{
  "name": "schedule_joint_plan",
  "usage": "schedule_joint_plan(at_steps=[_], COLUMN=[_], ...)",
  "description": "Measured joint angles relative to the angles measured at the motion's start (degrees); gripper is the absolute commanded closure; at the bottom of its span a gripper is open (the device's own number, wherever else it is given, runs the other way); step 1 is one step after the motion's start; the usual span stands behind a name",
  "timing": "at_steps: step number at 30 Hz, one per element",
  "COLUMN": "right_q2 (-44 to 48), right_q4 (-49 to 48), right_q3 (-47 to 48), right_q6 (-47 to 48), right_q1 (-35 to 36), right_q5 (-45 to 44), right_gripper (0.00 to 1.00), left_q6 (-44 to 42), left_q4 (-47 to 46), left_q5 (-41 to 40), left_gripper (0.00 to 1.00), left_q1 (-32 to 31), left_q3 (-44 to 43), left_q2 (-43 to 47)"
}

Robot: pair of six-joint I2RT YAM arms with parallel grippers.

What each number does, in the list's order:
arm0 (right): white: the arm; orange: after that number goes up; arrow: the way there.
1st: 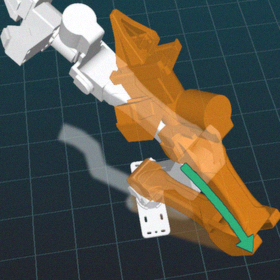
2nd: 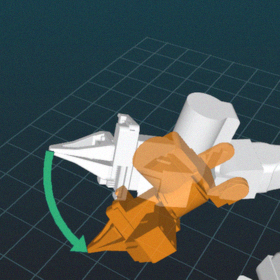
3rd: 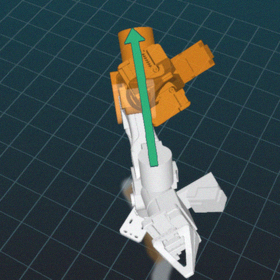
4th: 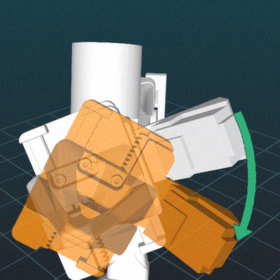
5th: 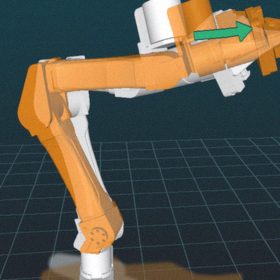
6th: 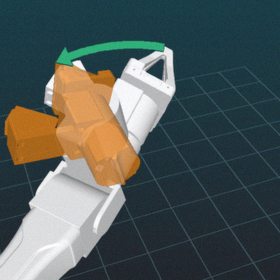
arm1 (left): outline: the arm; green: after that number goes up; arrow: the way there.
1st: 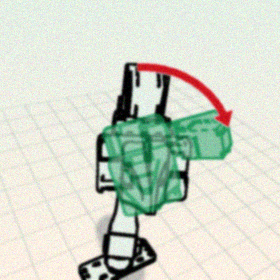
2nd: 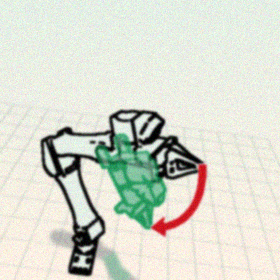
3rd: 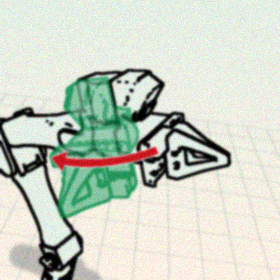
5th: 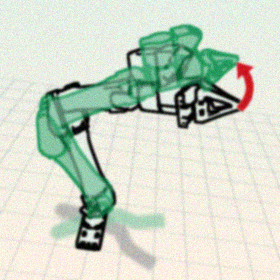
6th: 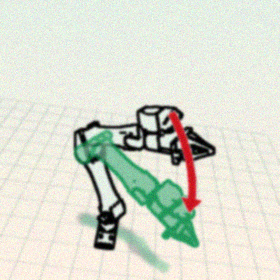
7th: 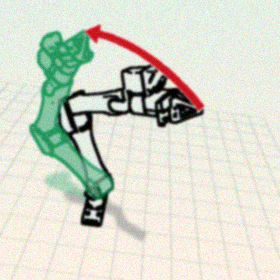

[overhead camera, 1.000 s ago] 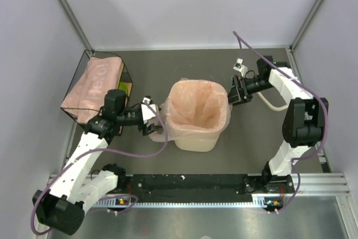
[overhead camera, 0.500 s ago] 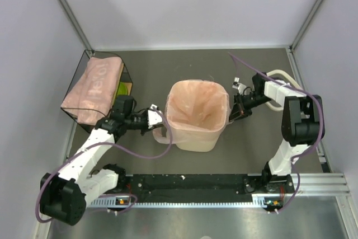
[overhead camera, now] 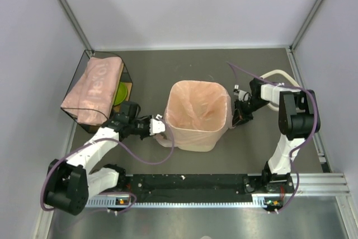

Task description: Put the trash bags into the trash bin

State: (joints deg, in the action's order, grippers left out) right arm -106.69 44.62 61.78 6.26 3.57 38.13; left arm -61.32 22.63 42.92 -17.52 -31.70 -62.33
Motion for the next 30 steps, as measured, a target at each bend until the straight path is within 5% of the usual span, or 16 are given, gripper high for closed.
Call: schedule_joint_plan(at_steps=[8, 10, 14, 16, 18, 25, 30], right_q2=[1.25, 2.1, 4.96, 7.34, 9.9, 20.39, 29.88], right_q4=[0.42, 0.35, 1.73, 4.17, 6.29, 14.16, 17.59], right_q3=[-0.24, -0.26, -0.17, 0.24, 0.9, 6.4, 8.04], right_q6=[-1.33, -0.9, 0.76, 2.47, 3.39, 7.45, 10.45], right_q1=[-0.02, 0.04, 0.07, 0.04, 0.04, -1.66, -9.11], right_q5=[-6.78, -7.98, -8.04, -7.39, -6.8, -4.63, 2.51], right_gripper=[1.0, 0.99, 0.61, 0.51, 0.39, 0.3, 0.01], left_q6=[-7.21, -9.57, -10.45, -8.98, -7.32, 4.52, 17.25], left_q4=[3.26, 4.24, 10.38, 12.9, 14.14, 13.53, 12.9], left_q5=[-4.11, -4.92, -5.79, -5.16, -4.26, -2.25, -0.02], left_gripper=[1.0, 0.8, 0.48, 0.37, 0.34, 0.33, 0.34], left_q1=[0.07, 0.07, 0.52, 1.14, 1.62, 3.23, 5.05], left_q3=[-2.05, -2.1, -3.65, -4.37, -5.05, -7.02, -8.66], left_q2=[-3.58, -3.52, -2.43, 0.15, 3.85, 18.8, 26.67])
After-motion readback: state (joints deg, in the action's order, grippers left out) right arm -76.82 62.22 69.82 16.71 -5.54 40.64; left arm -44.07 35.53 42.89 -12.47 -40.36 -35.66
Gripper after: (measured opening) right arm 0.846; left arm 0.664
